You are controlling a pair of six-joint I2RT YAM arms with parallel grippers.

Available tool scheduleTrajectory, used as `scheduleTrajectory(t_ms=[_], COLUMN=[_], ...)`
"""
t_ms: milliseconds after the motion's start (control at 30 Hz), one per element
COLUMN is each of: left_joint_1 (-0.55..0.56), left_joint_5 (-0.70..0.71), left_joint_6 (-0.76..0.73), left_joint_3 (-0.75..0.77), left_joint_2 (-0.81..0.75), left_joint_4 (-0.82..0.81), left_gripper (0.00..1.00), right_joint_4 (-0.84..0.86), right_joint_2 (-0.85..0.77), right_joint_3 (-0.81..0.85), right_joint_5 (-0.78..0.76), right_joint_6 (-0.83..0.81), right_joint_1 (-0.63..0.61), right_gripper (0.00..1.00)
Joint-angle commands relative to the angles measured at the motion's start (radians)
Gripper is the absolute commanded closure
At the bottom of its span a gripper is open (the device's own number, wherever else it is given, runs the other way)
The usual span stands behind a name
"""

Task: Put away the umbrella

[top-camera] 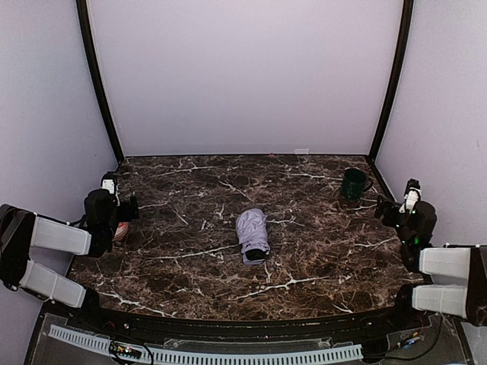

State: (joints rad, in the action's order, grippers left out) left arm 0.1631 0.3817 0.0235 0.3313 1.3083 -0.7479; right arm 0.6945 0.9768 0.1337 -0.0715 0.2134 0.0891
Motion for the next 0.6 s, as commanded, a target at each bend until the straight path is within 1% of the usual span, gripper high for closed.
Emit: scheduleTrajectory(t_ms=[0,33,67,100,133,167,200,267,300,333,367,400,433,467,500,567], left_joint_1=[-0.011,-0.015,-0.015,-0.015,-0.014,-0.012,-0.018,-0.025,-0.029,-0.033,-0.034,-0.038,-0.037,-0.037,-0.035,-0.037], left_joint_5=[0.009,0.001,-0.009,-0.012,-0.002,-0.031,-0.067,-0.08,-0.062,-0.066,-0.068,-0.079,-0.095,-0.098,-0.096,-0.079], left_joint_6=[-0.145,-0.161,-0.159,-0.128,-0.125,-0.117,-0.124,-0.175,-0.172,-0.185,-0.184,-0.161,-0.173,-0.196,-0.198,-0.171], left_joint_3=[-0.037,-0.045,-0.048,-0.051,-0.055,-0.06,-0.078,-0.144,-0.155,-0.168,-0.2,-0.219,-0.224,-0.219,-0.214,-0.185], left_joint_2=[0.009,0.032,0.051,0.061,0.065,0.053,0.051,0.118,0.175,0.237,0.277,0.283,0.312,0.335,0.326,0.289], left_joint_4=[-0.314,-0.331,-0.315,-0.266,-0.263,-0.25,-0.294,-0.555,-0.635,-0.737,-0.826,-0.845,-0.897,-0.932,-0.904,-0.789], left_gripper=[0.01,0.01,0.01,0.01,0.01,0.01,0.01,0.01,0.01,0.01,0.01,0.01,0.01,0.01,0.01,0.01], right_joint_4=[0.334,0.395,0.443,0.446,0.468,0.513,0.553,0.577,0.629,0.692,0.811,0.758,0.669,0.669,0.712,0.652], right_joint_2=[0.149,0.194,0.232,0.253,0.277,0.309,0.339,0.399,0.454,0.514,0.578,0.575,0.542,0.542,0.564,0.547], right_joint_3=[-0.028,-0.036,-0.036,-0.026,-0.02,-0.017,-0.009,0.009,0.01,0.007,0.006,0.014,0.035,0.041,0.04,0.049], right_joint_5=[-0.001,0.006,0.022,0.037,0.048,0.05,0.053,0.067,0.085,0.113,0.141,0.17,0.158,0.146,0.156,0.154], right_joint_6=[-0.023,-0.02,-0.012,-0.018,-0.028,-0.035,-0.047,-0.079,-0.08,-0.086,-0.078,-0.081,-0.096,-0.099,-0.093,-0.104], right_joint_1=[0.015,0.017,0.022,0.025,0.027,0.027,0.03,0.034,0.035,0.037,0.038,0.043,0.044,0.039,0.037,0.035], right_gripper=[0.0,0.0,0.0,0.0,0.0,0.0,0.0,0.0,0.0,0.0,0.0,0.0,0.0,0.0,0.0,0.0])
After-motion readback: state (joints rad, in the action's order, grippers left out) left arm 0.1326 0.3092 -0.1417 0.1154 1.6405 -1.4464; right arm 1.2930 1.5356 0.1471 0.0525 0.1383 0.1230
